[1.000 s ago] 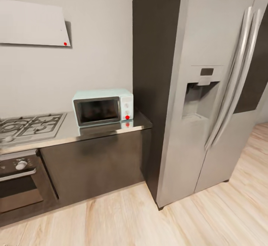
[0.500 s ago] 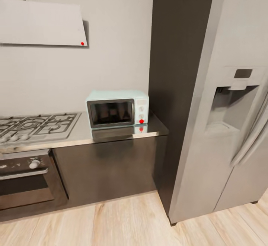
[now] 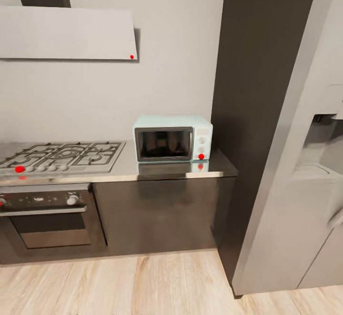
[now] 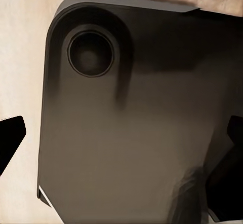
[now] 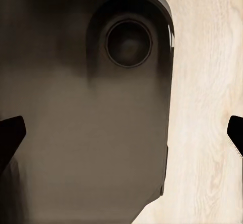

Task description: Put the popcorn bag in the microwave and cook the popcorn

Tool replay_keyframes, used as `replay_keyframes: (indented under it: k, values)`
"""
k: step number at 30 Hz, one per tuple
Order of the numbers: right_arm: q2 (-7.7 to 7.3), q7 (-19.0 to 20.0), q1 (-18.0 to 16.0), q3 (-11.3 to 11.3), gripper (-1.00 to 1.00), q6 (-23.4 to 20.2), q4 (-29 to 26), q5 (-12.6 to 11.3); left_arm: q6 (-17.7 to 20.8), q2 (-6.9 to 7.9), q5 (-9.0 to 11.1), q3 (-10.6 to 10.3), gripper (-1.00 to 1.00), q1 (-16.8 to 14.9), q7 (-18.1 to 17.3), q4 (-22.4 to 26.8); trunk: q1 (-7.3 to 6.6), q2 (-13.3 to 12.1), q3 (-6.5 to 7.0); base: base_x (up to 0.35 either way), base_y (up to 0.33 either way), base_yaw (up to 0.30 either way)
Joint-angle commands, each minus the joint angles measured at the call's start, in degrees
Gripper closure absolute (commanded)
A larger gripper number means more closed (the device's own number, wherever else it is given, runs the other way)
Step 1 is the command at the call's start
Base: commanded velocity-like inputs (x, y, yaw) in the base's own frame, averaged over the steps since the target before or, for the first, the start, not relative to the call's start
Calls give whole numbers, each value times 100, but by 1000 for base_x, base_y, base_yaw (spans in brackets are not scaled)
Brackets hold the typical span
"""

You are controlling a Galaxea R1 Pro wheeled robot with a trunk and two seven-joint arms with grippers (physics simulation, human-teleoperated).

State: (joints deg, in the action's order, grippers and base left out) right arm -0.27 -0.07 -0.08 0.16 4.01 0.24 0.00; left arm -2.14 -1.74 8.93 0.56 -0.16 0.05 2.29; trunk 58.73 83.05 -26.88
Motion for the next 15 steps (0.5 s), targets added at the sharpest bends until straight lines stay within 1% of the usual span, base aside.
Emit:
replay_keyframes:
  k: [1, 11, 15]
  values:
    - [-2, -1, -1, 2, -100, 21, 3, 0, -14, -1, 42, 3, -100, -2, -2, -1, 0, 3, -5, 0, 0, 269]
    - [-7, -2, -1, -1, -100, 21, 3, 0, -14, -6, 40, 13, -100, -2, -5, 0, 0, 3, -5, 0, 0, 269]
    - [-27, 4, -1, -18, -100, 27, 3, -28, -19, -4, 39, 8, -100, -2, -5, 0, 0, 3, -5, 0, 0, 90]
